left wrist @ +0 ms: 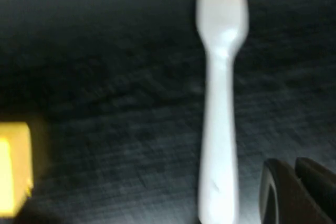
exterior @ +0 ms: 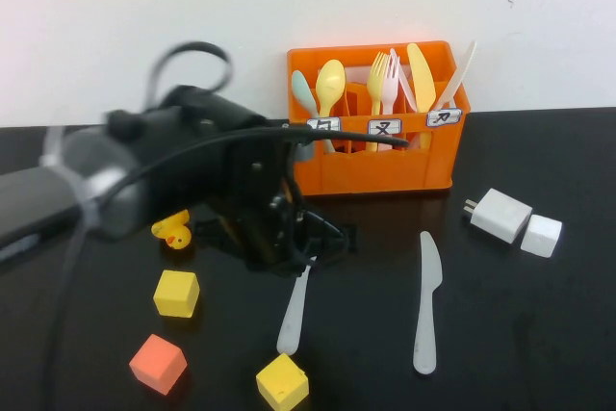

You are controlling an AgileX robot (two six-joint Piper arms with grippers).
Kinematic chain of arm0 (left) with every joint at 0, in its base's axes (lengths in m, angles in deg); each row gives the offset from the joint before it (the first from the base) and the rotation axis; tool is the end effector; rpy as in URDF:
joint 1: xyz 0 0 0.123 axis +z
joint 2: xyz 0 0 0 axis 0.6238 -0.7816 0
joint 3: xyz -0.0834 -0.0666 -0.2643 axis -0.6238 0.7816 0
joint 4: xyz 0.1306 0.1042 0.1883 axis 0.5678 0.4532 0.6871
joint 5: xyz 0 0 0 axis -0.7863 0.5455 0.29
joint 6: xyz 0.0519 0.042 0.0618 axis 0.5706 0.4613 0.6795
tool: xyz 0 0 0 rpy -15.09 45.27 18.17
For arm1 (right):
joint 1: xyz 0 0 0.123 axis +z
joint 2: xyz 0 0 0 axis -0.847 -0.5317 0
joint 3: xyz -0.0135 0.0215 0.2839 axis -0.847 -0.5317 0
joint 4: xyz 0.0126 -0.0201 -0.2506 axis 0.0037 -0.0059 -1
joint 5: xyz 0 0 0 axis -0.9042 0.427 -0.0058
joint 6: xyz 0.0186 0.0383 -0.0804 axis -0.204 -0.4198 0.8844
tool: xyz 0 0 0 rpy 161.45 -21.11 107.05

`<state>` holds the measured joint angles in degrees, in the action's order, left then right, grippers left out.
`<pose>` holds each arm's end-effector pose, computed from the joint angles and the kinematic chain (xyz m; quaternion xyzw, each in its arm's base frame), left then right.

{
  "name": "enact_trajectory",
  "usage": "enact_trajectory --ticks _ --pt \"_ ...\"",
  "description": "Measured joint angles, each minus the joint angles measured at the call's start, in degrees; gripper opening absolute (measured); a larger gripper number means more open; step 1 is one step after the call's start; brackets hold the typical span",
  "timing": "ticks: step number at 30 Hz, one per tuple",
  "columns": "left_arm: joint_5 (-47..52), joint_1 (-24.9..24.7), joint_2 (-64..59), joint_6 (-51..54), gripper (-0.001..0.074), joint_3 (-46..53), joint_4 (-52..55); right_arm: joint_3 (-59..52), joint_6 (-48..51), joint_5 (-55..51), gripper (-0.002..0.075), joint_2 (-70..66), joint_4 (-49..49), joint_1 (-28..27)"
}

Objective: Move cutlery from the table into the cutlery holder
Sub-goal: Pick up the fork

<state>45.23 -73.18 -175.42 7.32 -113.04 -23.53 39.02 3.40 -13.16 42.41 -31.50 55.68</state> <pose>0.3031 -0.2090 0.2519 0.0354 0.9754 -0.1169 0.1835 0.1021 0.0223 0.2384 -0.2118 0.8954 0.0547 0.3877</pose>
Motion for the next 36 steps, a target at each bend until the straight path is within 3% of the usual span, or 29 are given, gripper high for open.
enact_trajectory --ticks 8,14,22,29,36 --pt "-1.6 -0.1 -10.7 -4.5 0.0304 -5.0 5.5 -0.1 0.4 0.0 -0.0002 0.0 0.0 0.0" --pt "-3.2 -0.1 -14.6 -4.5 0.0344 -5.6 6.1 -0.1 0.4 0.0 -0.0002 0.0 0.1 0.0" --pt "-3.3 -0.1 -15.0 -4.5 0.0332 -6.0 6.0 -0.1 0.4 0.2 -0.0002 0.0 0.1 0.0" --pt "-2.9 0.1 -15.1 -4.3 0.0086 -6.1 6.0 -0.1 0.5 0.4 -0.0002 0.0 0.1 0.0" --pt "-2.9 0.1 -15.2 -4.3 0.0087 -6.2 6.0 -0.1 0.5 0.4 -0.0002 0.0 0.2 0.0"
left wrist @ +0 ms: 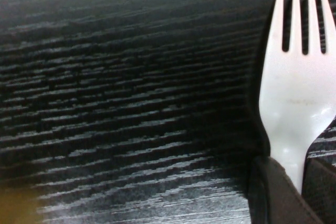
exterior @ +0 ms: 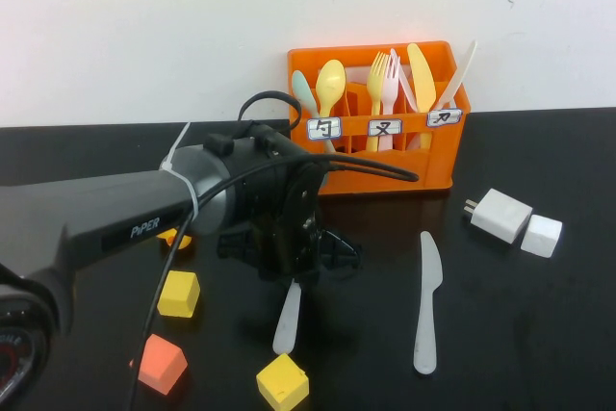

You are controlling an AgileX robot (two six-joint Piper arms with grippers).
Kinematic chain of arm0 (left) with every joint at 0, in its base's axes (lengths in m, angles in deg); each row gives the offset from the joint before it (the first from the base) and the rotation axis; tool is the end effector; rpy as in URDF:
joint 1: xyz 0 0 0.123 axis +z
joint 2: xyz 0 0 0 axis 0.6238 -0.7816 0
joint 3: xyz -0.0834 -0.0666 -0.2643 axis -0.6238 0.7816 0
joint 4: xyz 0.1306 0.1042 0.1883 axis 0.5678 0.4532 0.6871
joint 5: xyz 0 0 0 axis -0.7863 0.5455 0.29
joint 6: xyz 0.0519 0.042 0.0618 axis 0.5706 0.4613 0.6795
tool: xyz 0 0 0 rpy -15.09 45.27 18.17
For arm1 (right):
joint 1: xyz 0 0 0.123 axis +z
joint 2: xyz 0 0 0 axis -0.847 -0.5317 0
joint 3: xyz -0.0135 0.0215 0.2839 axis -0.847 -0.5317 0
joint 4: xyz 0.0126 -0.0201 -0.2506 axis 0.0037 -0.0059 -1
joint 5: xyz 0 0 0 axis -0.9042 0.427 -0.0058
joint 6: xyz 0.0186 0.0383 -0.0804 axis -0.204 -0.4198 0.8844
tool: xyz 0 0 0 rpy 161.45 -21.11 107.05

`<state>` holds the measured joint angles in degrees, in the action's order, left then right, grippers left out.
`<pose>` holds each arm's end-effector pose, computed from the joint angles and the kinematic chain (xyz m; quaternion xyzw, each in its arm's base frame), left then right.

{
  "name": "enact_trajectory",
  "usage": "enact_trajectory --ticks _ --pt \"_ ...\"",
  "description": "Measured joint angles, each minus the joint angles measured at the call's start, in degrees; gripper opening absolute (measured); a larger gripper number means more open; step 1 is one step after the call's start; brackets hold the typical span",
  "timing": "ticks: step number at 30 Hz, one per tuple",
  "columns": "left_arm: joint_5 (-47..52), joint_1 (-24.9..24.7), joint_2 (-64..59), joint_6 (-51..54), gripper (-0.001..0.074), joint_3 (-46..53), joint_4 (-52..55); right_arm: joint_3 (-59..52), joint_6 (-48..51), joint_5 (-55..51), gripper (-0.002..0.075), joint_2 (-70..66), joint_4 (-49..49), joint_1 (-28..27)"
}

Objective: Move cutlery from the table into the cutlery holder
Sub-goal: Pick up the fork, then place the fork on the box

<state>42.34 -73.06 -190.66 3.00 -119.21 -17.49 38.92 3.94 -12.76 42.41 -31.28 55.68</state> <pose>0.3459 -0.2296 0.1788 0.0297 0.9850 -0.0590 0.1591 0.1024 0.0223 0.2384 -0.2139 0.8938 0.0531 0.3905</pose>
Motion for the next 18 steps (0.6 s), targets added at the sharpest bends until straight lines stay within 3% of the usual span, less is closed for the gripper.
enact_trajectory --ticks 14,18 --pt "0.0 0.0 10.8 0.0 0.0087 0.2 0.1 0.0 0.5 0.1 -0.0002 0.0 0.4 0.0" --pt "-5.4 0.0 15.6 0.0 0.0087 0.2 2.0 0.0 0.5 0.1 -0.0002 0.0 0.6 0.0"
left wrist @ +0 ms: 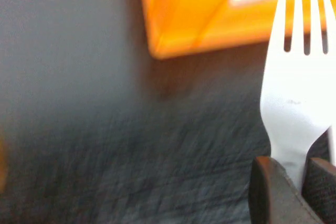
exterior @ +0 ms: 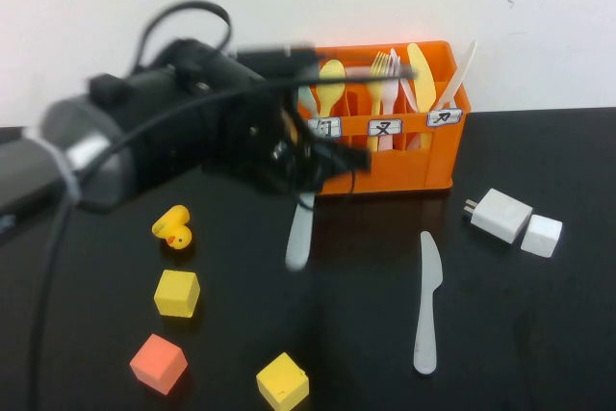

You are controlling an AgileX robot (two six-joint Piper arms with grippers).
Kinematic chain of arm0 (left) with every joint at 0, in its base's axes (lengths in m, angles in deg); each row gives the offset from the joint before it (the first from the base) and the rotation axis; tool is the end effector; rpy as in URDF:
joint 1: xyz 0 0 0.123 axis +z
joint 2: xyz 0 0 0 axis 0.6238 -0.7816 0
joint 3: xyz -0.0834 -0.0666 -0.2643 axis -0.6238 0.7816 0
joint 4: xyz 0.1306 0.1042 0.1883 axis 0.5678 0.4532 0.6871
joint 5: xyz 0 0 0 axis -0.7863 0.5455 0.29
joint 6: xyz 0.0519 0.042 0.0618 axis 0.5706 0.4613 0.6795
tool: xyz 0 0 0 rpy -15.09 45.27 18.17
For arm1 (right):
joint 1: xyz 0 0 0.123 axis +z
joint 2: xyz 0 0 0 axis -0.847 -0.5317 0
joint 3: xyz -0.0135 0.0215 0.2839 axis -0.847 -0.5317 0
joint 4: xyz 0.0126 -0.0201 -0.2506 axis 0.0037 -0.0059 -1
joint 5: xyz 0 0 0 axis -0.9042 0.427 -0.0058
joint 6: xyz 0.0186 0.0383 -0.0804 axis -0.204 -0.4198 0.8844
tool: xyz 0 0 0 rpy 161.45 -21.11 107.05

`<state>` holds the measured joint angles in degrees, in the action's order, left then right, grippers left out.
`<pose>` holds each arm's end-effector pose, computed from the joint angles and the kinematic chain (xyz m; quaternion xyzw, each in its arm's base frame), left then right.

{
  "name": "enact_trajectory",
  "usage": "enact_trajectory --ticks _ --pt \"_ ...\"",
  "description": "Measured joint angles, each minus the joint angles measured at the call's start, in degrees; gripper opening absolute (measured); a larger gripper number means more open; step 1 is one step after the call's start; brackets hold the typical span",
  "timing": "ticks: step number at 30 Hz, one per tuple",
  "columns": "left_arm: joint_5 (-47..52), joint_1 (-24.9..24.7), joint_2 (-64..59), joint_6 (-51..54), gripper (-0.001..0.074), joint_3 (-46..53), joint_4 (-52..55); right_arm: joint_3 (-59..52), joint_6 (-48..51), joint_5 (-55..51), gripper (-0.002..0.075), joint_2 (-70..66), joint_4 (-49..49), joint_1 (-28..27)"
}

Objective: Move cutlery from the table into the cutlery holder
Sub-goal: Place the fork on the box

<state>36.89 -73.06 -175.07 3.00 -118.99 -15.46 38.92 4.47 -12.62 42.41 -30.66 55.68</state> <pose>0.3271 -0.2151 0.2925 0.0356 0.9381 -0.1439 0.3130 0.1026 0.0228 0.2388 -0.2149 0.8923 0.0551 0.3931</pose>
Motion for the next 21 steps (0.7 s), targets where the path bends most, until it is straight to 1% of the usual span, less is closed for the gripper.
enact_trajectory --ticks 4,12,16,21 --pt "-10.1 0.1 2.4 0.0 0.0087 0.0 3.3 0.0 0.8 0.0 -0.0002 0.0 1.1 0.0" --pt "-30.3 0.3 1.2 0.0 0.0087 0.2 10.4 0.0 1.1 0.0 -0.0002 0.0 2.0 0.0" --pt "-41.3 1.6 -1.5 0.0 0.0087 0.3 11.4 0.0 1.3 0.3 -0.0002 0.0 2.1 0.0" --pt "-51.3 4.4 -4.9 0.0 0.0087 0.3 11.7 0.0 1.4 0.3 -0.0002 0.0 2.1 0.0"
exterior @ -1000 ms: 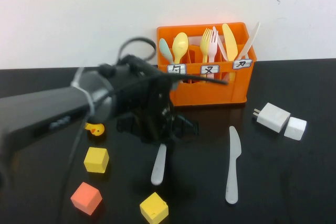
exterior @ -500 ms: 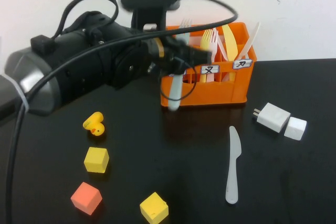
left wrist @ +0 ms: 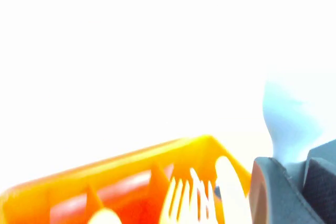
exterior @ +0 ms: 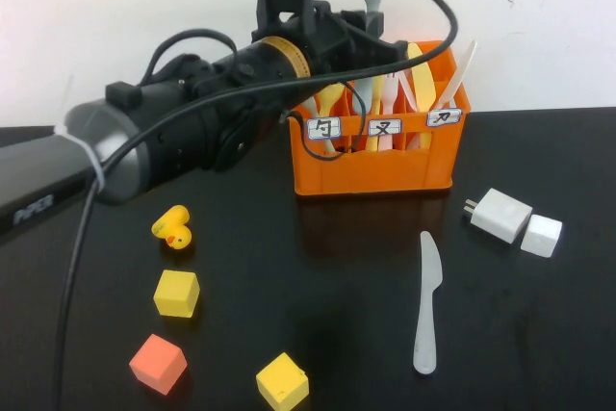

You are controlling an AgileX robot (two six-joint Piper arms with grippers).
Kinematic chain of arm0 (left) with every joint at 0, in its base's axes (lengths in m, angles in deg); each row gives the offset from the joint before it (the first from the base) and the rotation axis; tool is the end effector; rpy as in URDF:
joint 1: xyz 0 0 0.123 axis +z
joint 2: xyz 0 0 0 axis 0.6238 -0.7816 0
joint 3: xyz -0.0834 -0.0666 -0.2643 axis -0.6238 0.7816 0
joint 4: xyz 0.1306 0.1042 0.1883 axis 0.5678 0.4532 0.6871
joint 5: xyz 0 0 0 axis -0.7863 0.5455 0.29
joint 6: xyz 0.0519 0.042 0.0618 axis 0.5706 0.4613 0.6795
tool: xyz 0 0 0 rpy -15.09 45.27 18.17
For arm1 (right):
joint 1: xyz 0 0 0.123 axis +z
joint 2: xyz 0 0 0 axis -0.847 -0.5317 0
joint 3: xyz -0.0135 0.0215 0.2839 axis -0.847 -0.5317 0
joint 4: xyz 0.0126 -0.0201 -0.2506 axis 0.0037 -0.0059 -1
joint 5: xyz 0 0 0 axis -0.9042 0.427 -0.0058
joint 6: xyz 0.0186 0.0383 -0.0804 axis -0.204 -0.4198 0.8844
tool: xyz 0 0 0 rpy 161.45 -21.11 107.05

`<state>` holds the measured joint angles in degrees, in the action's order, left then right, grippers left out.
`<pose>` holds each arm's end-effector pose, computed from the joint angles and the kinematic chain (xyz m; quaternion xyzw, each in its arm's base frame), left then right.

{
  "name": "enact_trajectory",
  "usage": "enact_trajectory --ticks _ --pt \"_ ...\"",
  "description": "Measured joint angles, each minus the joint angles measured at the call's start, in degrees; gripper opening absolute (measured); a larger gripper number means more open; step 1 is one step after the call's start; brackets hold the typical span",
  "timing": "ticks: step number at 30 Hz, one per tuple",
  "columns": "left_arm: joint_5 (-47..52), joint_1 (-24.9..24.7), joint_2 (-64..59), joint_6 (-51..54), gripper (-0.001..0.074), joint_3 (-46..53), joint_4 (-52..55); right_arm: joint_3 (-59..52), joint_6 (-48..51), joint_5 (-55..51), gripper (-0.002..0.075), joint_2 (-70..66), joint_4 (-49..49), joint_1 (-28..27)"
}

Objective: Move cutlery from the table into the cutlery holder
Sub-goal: Place the fork on the box

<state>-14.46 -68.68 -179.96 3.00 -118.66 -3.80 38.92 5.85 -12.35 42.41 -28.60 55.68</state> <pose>0.3790 -0.2281 0.3235 0.1202 0.7266 -0.2894 0.6115 0.1032 0.0245 0.2400 -0.2156 0.8884 0.0639 0.4003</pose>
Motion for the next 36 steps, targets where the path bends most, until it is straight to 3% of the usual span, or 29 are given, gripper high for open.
enact_trajectory --ticks 7,12,29,36 --pt "-21.0 3.5 -6.7 0.0 0.0087 0.0 0.3 0.0 0.1 0.0 -0.0002 0.0 0.0 0.0" --pt "-29.6 4.5 -11.3 0.0 0.0087 0.0 -1.2 -0.1 0.1 0.0 -0.0002 0.0 0.0 0.0" --pt "-30.3 4.6 -15.9 7.3 0.0095 0.0 -3.4 -0.8 0.3 0.0 -0.0002 0.0 0.0 0.0" --pt "-30.1 4.6 -15.9 8.0 0.0246 0.0 -3.7 -0.8 0.5 0.2 -0.0002 0.0 0.0 0.0"
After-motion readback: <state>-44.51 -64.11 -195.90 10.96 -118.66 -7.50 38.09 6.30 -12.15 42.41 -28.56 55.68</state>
